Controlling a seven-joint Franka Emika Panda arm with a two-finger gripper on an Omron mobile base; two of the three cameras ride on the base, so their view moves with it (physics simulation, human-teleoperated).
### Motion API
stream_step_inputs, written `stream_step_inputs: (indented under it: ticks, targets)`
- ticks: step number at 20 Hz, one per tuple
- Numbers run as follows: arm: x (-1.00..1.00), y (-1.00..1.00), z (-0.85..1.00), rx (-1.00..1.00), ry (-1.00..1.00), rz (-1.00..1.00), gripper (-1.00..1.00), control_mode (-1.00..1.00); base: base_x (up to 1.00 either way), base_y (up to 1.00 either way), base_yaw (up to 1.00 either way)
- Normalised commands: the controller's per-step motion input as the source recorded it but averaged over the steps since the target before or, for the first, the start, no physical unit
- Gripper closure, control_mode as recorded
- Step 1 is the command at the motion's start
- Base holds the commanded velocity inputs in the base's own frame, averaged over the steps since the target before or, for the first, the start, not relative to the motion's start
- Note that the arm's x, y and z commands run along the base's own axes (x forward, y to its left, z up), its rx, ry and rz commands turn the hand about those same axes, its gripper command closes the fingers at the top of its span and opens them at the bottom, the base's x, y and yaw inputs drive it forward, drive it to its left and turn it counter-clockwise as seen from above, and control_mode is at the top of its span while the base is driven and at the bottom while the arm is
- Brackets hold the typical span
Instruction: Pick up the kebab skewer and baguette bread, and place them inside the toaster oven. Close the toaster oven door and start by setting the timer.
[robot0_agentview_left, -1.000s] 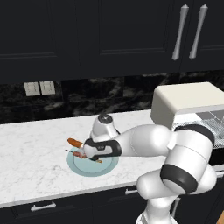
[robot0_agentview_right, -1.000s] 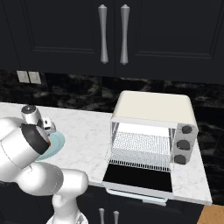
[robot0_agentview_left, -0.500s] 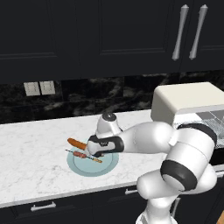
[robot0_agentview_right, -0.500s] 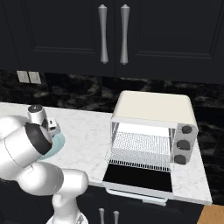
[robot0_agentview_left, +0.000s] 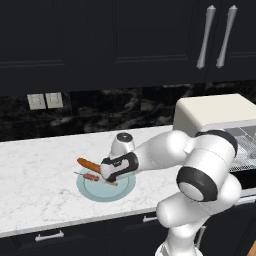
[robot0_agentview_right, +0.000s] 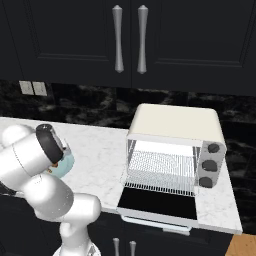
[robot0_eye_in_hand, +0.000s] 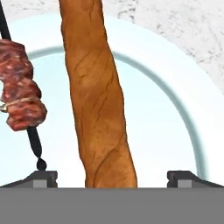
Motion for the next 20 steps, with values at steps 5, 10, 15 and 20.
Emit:
stream_step_inputs:
  ticks: [5, 10, 15, 20]
  targets:
    - [0.23, -0.03, -0.15, -0.03, 0.0, 0.12, -1.0, -1.0, 0.0, 0.0, 0.0]
    - [0.08, 0.0, -0.27, -0.03, 0.0, 0.13, -1.0, -1.0, 0.0, 0.0, 0.0]
    - [0.0, 0.03, -0.3, -0.04, 0.0, 0.1, -1.0, -1.0, 0.0, 0.0, 0.0]
    - [-0.03, 0.02, -0.3, -0.02, 0.0, 0.07, 1.0, -1.0, 0.0, 0.0, 0.0]
